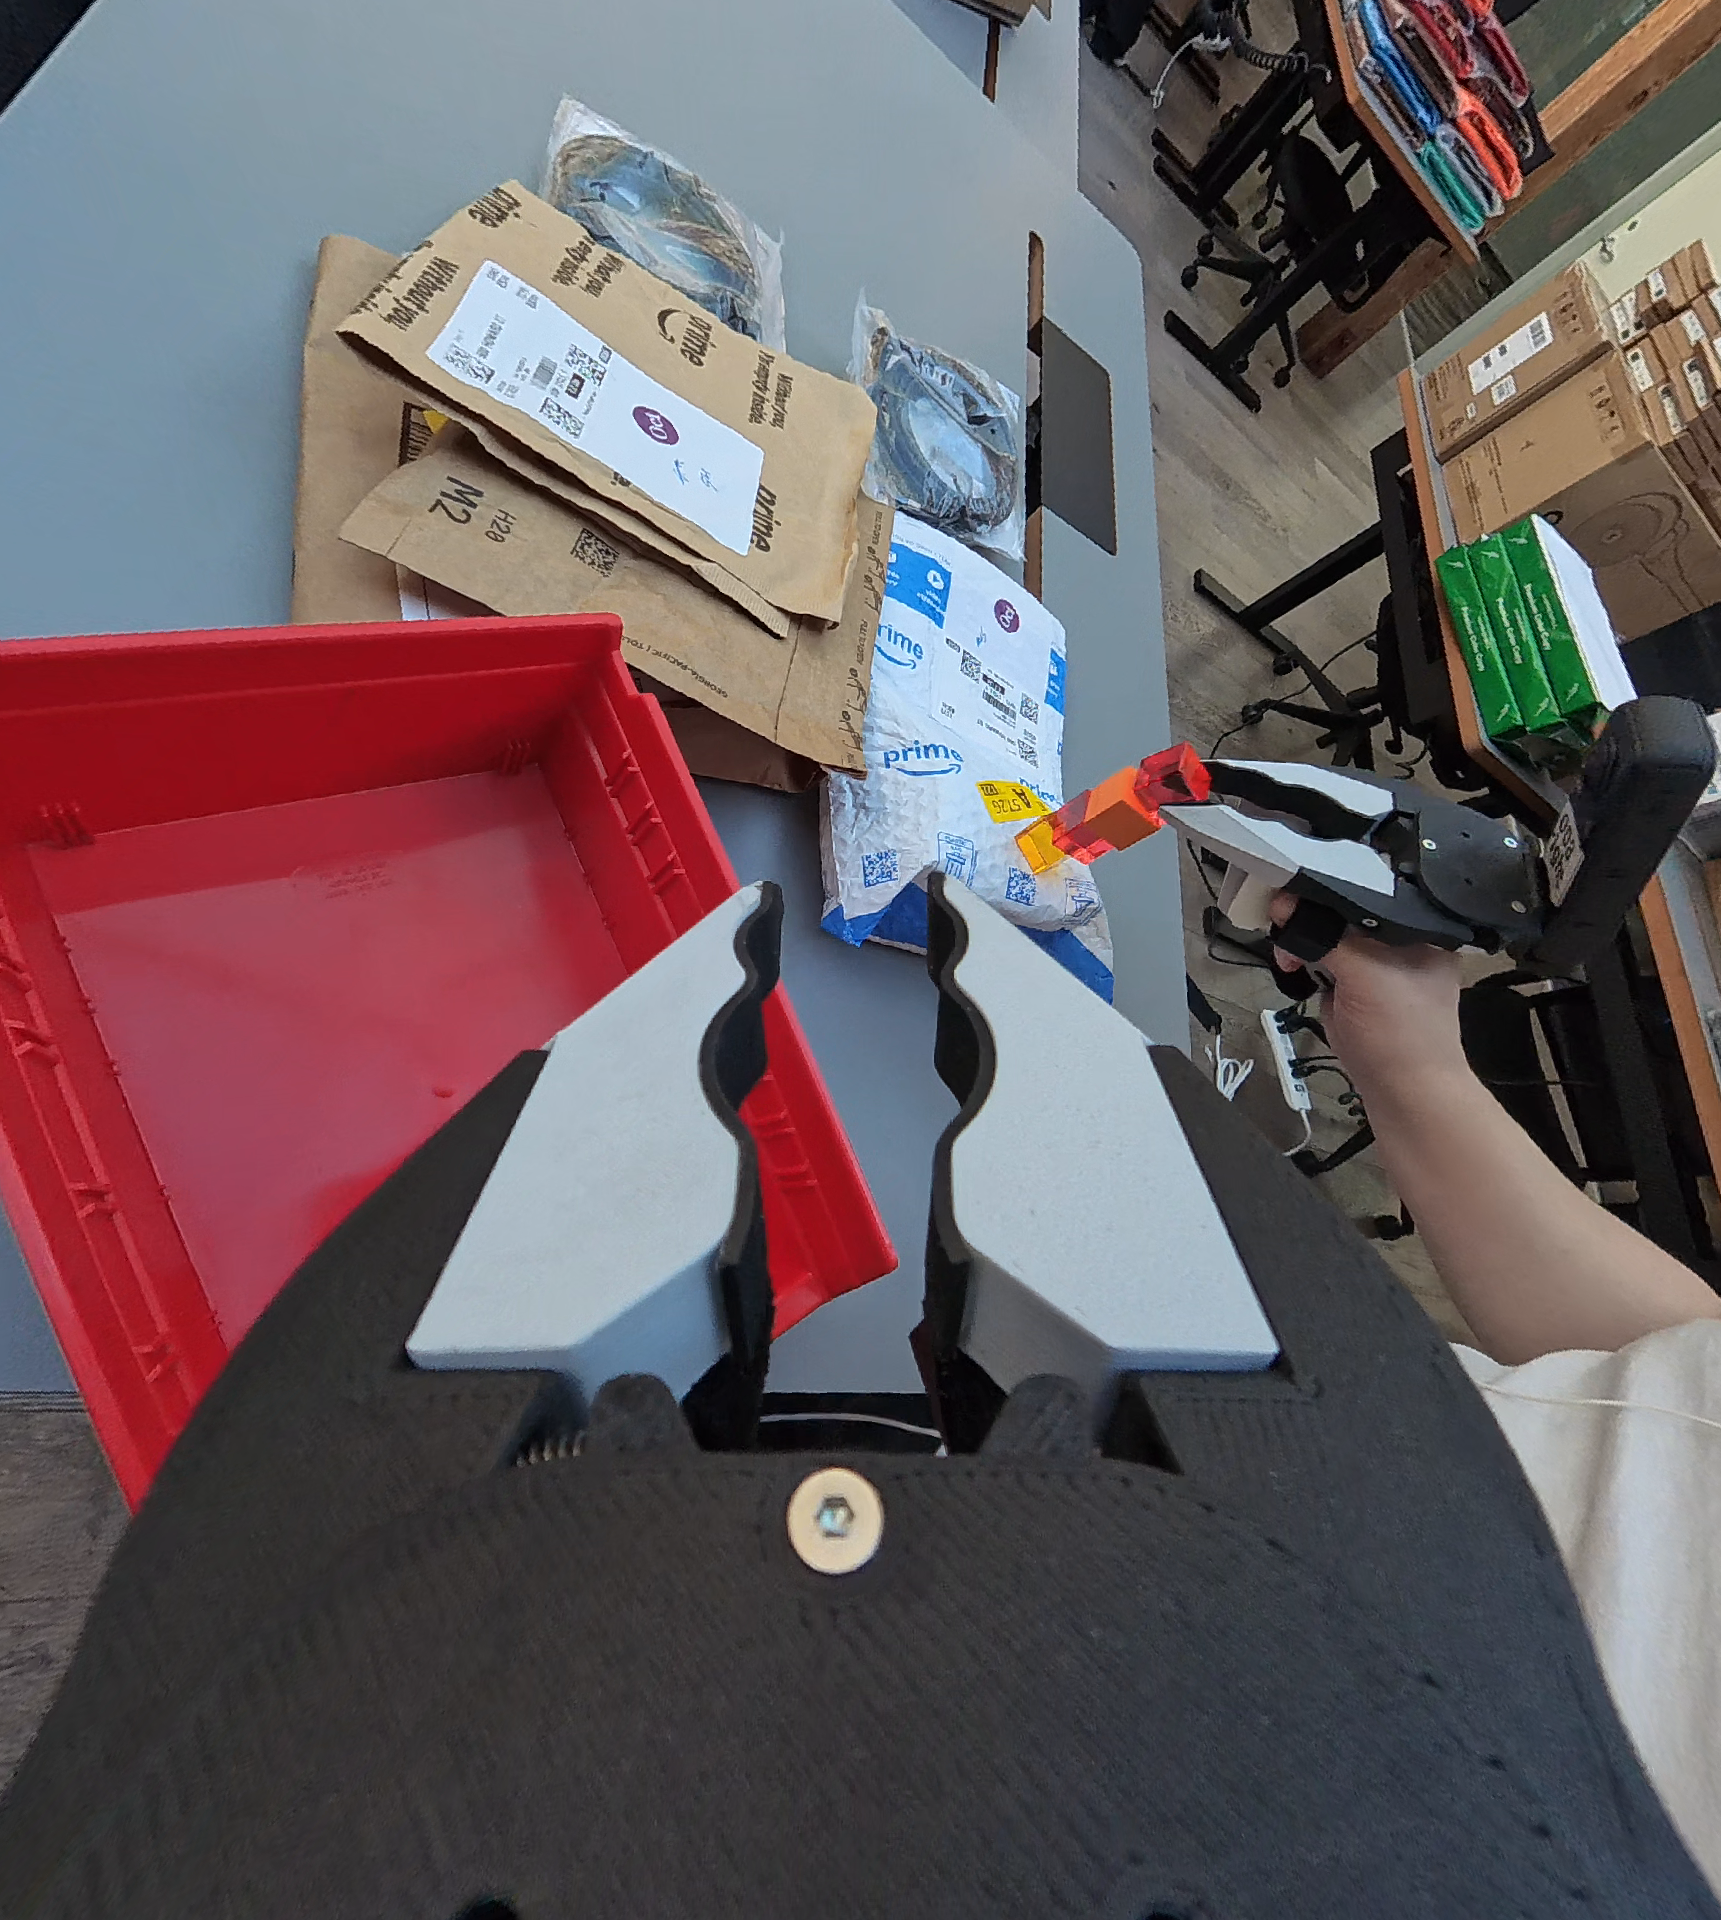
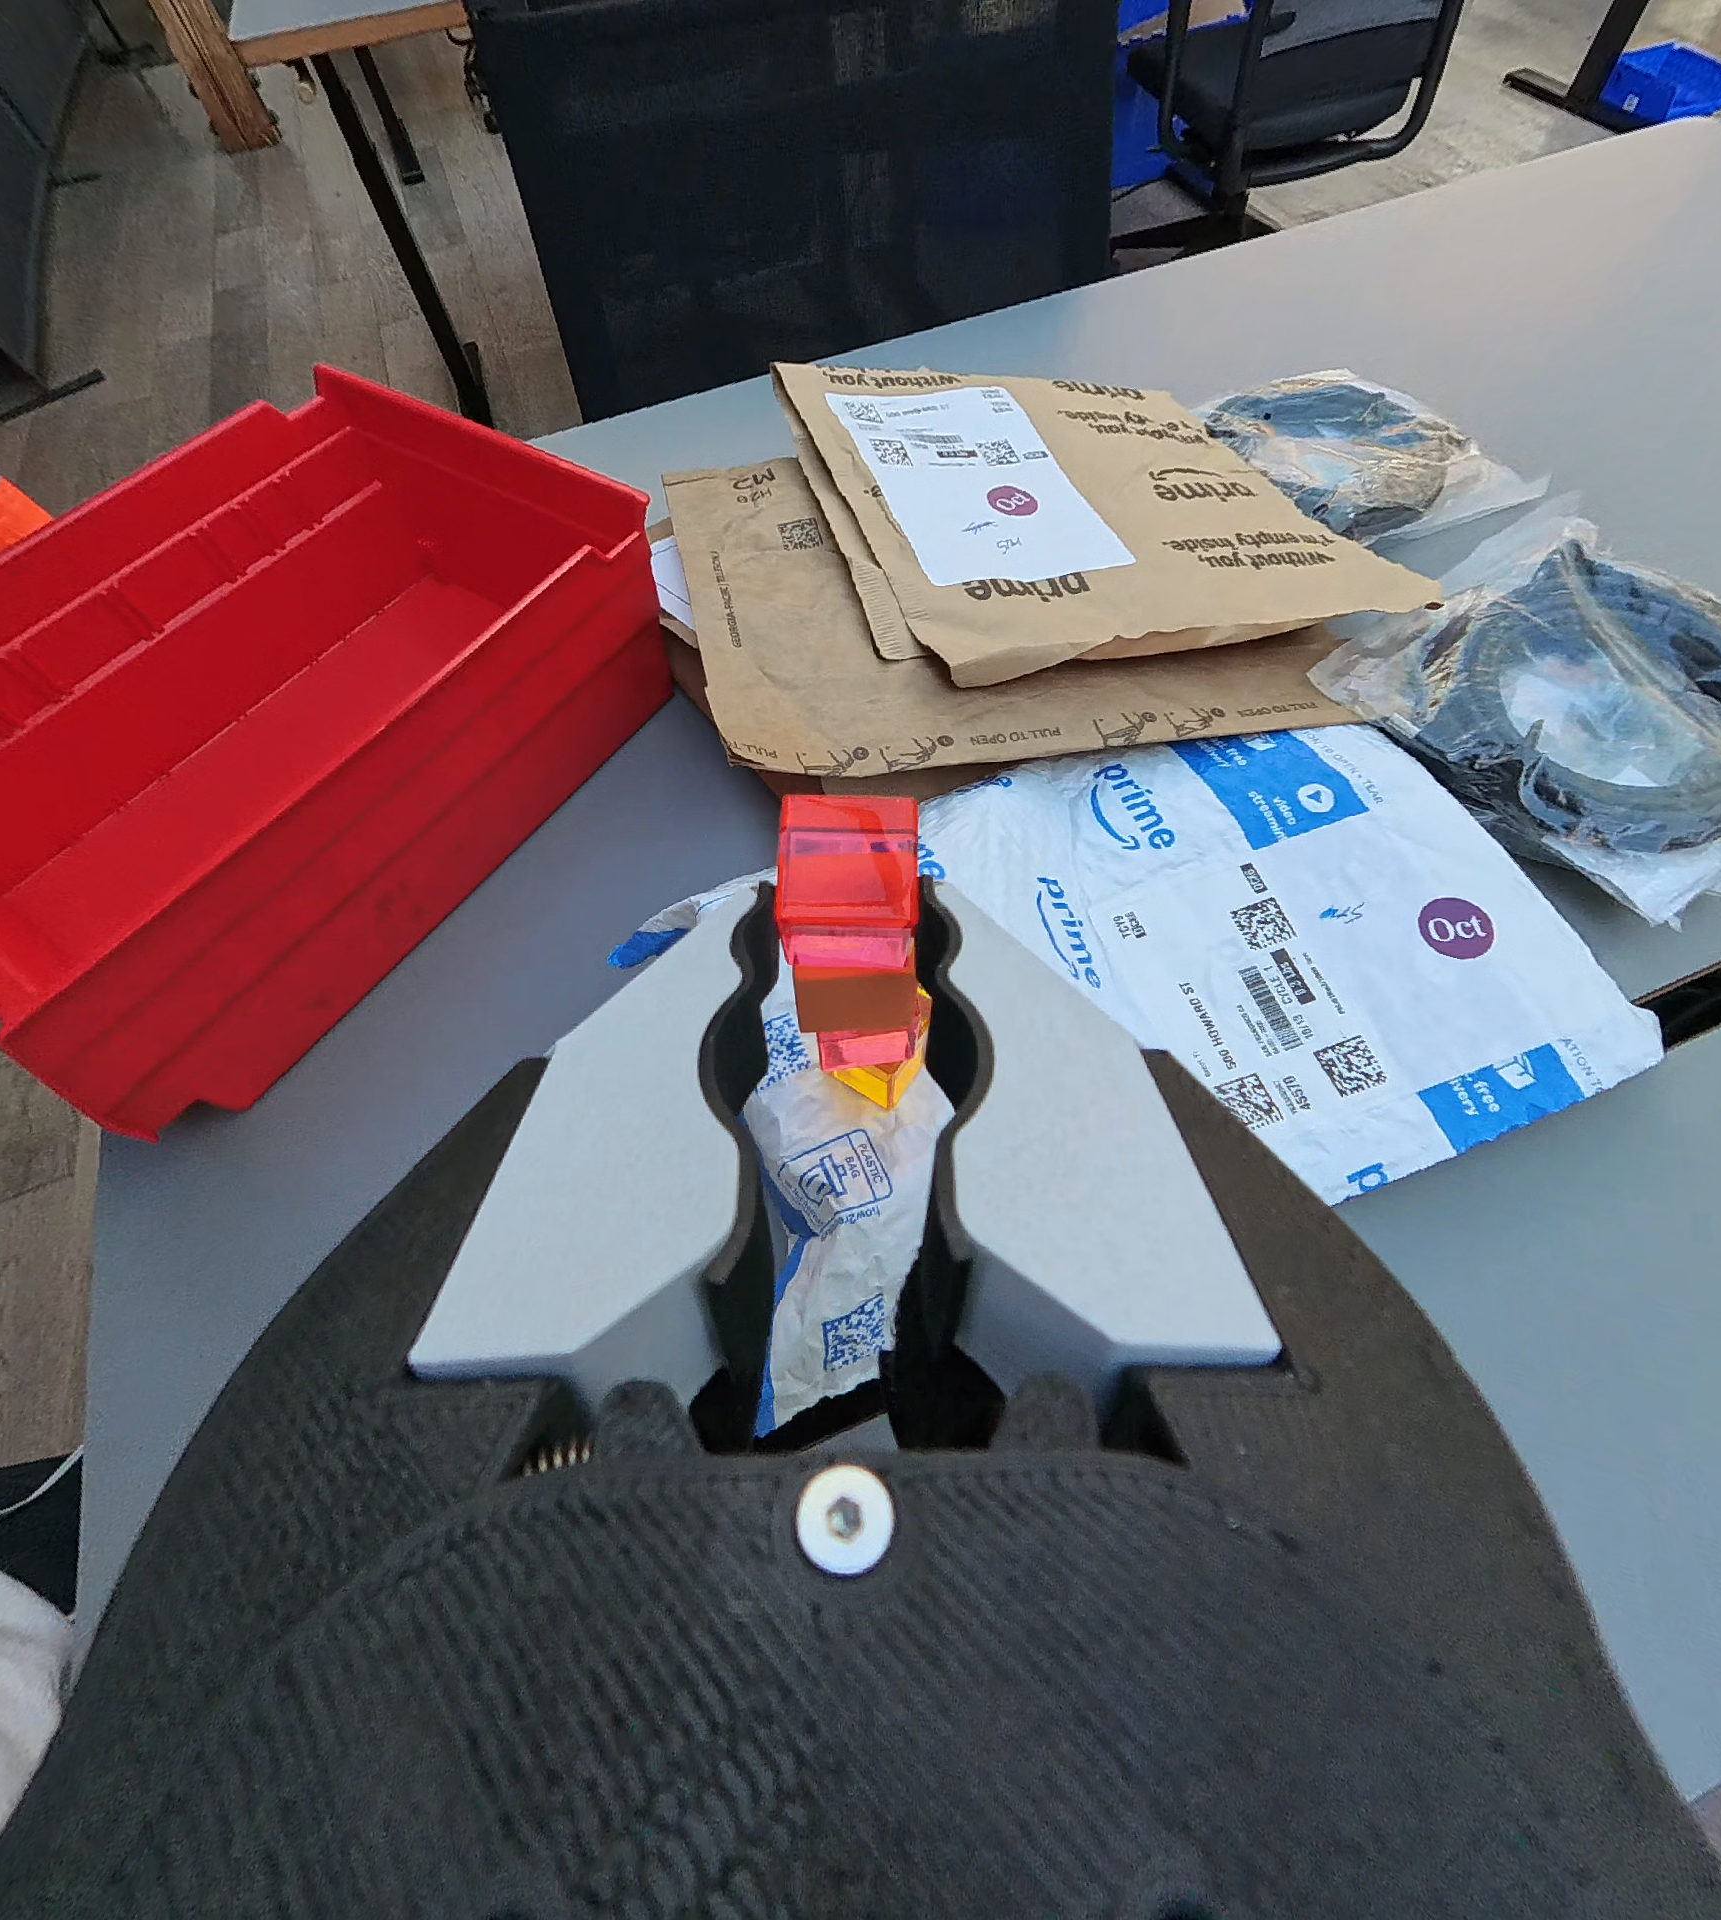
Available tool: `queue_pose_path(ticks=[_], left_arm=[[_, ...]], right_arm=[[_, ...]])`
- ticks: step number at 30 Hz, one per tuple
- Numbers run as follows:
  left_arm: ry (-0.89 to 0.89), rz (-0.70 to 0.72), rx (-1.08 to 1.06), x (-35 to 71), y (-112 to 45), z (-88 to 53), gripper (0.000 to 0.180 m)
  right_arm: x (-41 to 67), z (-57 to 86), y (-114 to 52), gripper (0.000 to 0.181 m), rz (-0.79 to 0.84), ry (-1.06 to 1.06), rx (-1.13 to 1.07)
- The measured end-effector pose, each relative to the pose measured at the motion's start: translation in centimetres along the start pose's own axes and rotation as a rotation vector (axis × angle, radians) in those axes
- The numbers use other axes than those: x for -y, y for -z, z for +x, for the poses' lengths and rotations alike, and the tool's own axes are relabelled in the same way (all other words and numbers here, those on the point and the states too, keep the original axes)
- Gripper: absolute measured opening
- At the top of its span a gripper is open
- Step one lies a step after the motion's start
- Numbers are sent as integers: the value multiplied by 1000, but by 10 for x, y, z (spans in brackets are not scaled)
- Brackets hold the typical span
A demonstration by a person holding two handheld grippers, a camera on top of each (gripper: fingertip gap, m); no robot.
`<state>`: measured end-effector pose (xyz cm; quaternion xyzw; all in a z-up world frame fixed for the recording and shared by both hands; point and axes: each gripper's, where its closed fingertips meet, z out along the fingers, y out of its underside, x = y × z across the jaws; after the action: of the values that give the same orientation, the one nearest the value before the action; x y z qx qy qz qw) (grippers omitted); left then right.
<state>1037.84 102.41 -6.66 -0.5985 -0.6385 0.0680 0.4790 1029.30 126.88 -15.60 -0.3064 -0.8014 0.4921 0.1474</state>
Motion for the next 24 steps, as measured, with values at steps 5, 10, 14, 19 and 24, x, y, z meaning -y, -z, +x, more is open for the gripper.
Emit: queue_pose_path(ticks=[5,10,14,19,24], left_arm=[[-2,-11,-7,-2,-3,1,26],[0,-19,-14,-4,-6,1,26],[13,-22,-20,-3,-7,0,23],[15,-14,-22,-2,-7,0,25],[14,-19,-24,-3,-8,0,26]], right_arm=[[1,-1,2,24,-18,31,-13],[-3,-1,0,24,-50,40,-9],[-3,-2,0,25,-44,42,1],[-2,-2,0,31,-37,43,8],[3,1,-1,34,-29,41,12]])
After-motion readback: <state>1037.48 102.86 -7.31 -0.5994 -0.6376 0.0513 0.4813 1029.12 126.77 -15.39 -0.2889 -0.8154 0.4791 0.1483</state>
